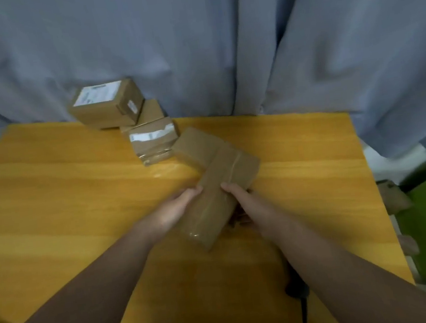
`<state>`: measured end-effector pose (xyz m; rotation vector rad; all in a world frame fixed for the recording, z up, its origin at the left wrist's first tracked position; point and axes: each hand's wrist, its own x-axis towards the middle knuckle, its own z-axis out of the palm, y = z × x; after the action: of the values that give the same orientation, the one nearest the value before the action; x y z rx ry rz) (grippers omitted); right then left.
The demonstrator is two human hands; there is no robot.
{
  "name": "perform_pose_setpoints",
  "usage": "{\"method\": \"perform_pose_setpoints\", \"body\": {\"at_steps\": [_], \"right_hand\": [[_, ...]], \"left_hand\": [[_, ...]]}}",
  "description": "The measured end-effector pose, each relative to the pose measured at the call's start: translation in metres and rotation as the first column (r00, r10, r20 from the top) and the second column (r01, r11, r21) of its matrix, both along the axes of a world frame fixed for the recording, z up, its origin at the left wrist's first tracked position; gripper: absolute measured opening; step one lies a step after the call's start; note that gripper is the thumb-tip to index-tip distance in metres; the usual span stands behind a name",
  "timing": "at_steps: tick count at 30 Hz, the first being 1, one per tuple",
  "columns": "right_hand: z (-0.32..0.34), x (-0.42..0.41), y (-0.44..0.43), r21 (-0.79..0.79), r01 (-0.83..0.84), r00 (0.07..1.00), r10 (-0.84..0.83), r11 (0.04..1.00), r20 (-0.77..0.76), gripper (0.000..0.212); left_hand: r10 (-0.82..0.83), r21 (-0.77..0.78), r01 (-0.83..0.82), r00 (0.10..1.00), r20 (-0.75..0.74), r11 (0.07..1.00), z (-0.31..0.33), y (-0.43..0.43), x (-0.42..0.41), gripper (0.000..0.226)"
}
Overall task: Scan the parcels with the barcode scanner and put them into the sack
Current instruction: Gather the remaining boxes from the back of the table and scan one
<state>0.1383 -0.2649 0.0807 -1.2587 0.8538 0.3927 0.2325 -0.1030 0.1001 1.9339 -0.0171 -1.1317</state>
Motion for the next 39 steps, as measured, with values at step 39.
{"method": "perform_pose_setpoints", "body": {"at_steps": [39], "right_hand": [[-0.029,0.343,0.084,-0.785,-0.358,0.919,0.342,0.506,-0.198,0.064]], "left_hand": [[-0.802,0.750,0.319,0.061,0.594,0.580,-0.003,0.081,0.384,0.101]]}}
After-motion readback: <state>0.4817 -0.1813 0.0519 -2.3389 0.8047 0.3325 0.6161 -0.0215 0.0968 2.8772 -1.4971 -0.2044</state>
